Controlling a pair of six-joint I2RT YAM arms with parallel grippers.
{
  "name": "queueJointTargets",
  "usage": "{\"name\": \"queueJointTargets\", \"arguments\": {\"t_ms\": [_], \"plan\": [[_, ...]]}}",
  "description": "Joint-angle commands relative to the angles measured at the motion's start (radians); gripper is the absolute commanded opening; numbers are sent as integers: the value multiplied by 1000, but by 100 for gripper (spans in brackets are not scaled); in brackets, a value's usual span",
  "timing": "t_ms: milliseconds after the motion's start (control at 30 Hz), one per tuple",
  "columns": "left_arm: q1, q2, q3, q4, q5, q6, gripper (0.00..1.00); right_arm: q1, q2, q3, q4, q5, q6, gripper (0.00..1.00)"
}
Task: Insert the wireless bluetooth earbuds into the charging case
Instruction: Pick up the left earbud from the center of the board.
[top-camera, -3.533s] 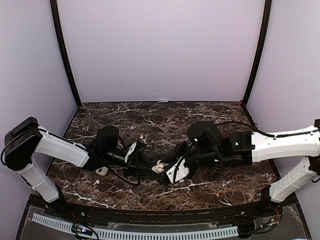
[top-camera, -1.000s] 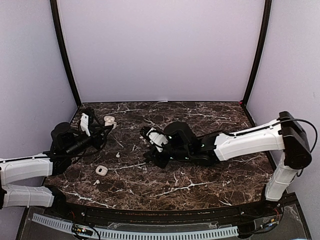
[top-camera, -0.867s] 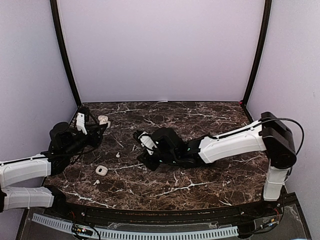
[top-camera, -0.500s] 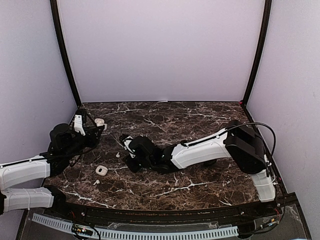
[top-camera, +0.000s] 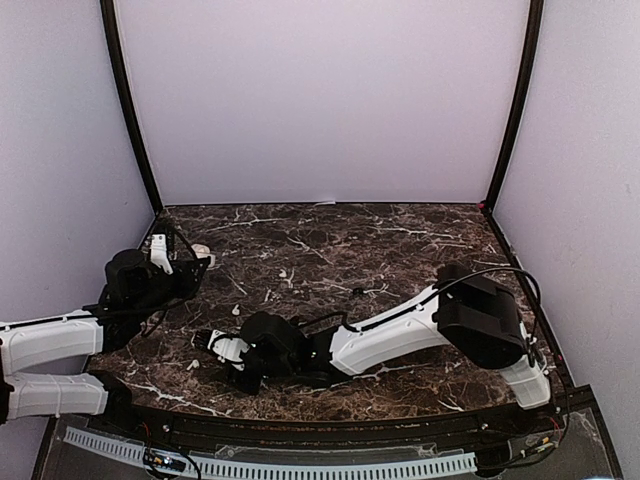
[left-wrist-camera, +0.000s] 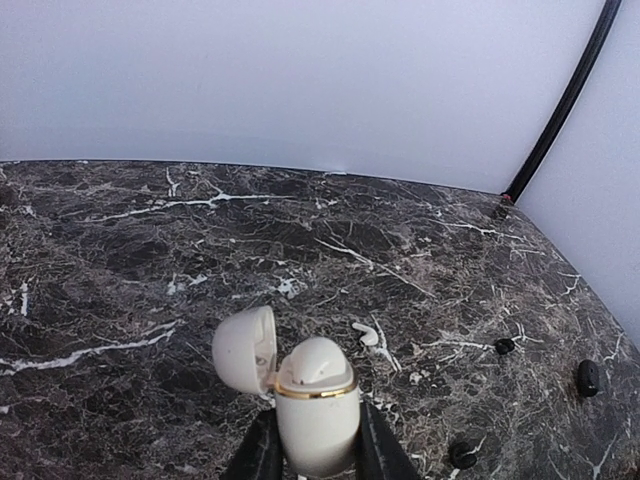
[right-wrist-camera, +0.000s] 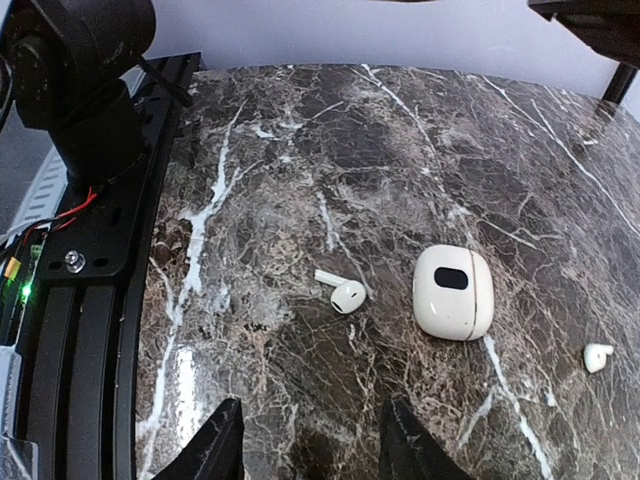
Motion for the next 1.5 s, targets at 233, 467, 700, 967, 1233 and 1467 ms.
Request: {"name": "queueJointTargets", "arguments": {"t_ms": [233, 467, 700, 967, 1233, 1467], "plan": [[8, -16, 36, -5, 34, -28, 0, -12, 220, 220, 17, -11, -56, 42], [8, -30, 34, -13, 34, -39, 0, -12, 338, 383, -64, 15, -35, 44], [8, -56, 34, -39, 13, -26, 0, -11, 395, 476, -130, 20, -27, 42], [8, -77, 26, -47, -2, -16, 0, -11, 387, 485, -179, 20, -34, 25], [8, -94, 15, -28, 32, -4, 0, -12, 256, 315, -74, 61, -29, 14], [7, -51, -16, 90, 261, 58, 0, -13, 8, -11, 116, 200, -42, 13]]}}
